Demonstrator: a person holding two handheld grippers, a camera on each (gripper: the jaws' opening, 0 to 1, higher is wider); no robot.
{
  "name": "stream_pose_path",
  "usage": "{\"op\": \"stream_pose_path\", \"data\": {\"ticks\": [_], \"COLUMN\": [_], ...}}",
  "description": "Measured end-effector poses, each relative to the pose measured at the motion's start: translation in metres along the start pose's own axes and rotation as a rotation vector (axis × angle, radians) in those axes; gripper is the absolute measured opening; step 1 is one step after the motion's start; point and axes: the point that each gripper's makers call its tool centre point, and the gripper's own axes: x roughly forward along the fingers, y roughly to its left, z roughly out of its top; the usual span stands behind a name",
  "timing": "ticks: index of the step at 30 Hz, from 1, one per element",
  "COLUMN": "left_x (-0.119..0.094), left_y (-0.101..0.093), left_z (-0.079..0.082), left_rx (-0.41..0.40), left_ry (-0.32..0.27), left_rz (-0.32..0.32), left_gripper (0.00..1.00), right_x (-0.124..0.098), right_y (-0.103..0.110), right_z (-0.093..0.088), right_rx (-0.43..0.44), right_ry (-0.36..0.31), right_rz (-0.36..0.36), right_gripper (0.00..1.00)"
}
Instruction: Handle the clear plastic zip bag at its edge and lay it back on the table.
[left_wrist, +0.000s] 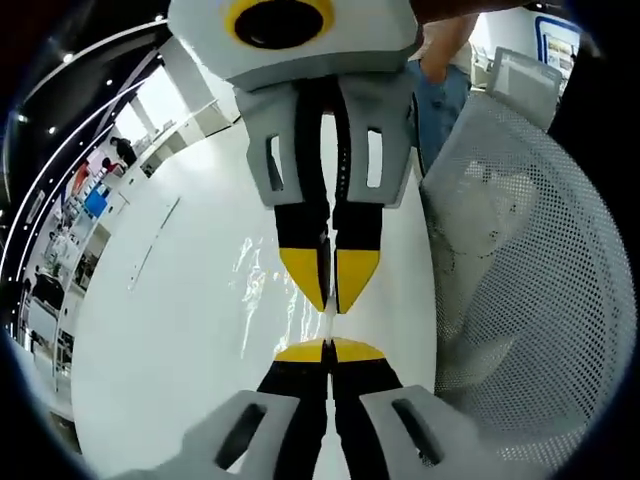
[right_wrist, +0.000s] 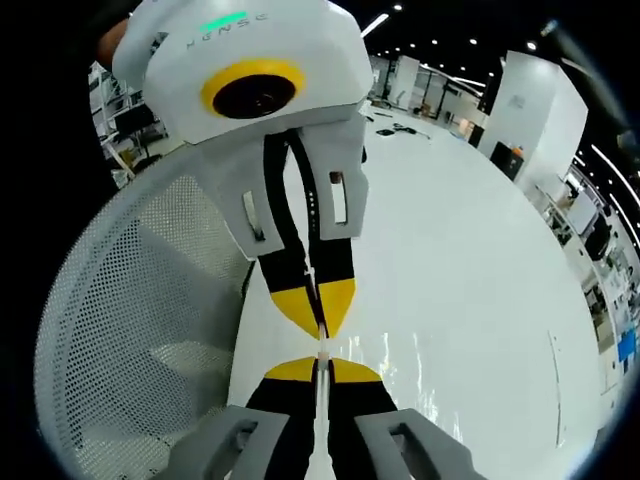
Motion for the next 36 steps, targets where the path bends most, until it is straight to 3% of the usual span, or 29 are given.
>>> {"op": "stream_pose_path", "data": {"ticks": [4,6,7,20,26,33,36], "left_x": [0.003,0.004,0.005,0.019,0.019,0.019,0.019], "left_y": [-0.002,-0.001,-0.003,-0.006,-0.007,-0.005,-0.009], "left_z": [0.000,0.003,0.002,0.007,0.007,0.010,0.011], "left_rx": [0.003,0.110,0.117,0.102,0.029,0.055,0.057], "left_ry": [0.002,0.025,0.033,0.028,0.012,0.011,-0.007], "left_rz": [-0.013,0.000,-0.006,-0.021,-0.029,-0.020,-0.027], "left_gripper": [0.00,0.00,0.00,0.00,0.00,0.00,0.00], "right_x": [0.000,0.001,0.001,0.002,0.001,0.002,0.001], "right_y": [0.000,-0.001,-0.001,0.001,0.003,0.000,0.003], "right_z": [-0.003,-0.005,-0.005,-0.001,-0.003,0.002,0.001], "right_rx": [0.015,0.000,0.001,0.023,0.007,-0.022,0.009], "right_ry": [0.005,0.016,0.019,-0.003,-0.010,-0.014,-0.011], "right_rz": [0.000,-0.009,-0.009,-0.006,-0.011,-0.015,0.008], "right_gripper": [0.00,0.00,0.00,0.00,0.00,0.00,0.00]}}
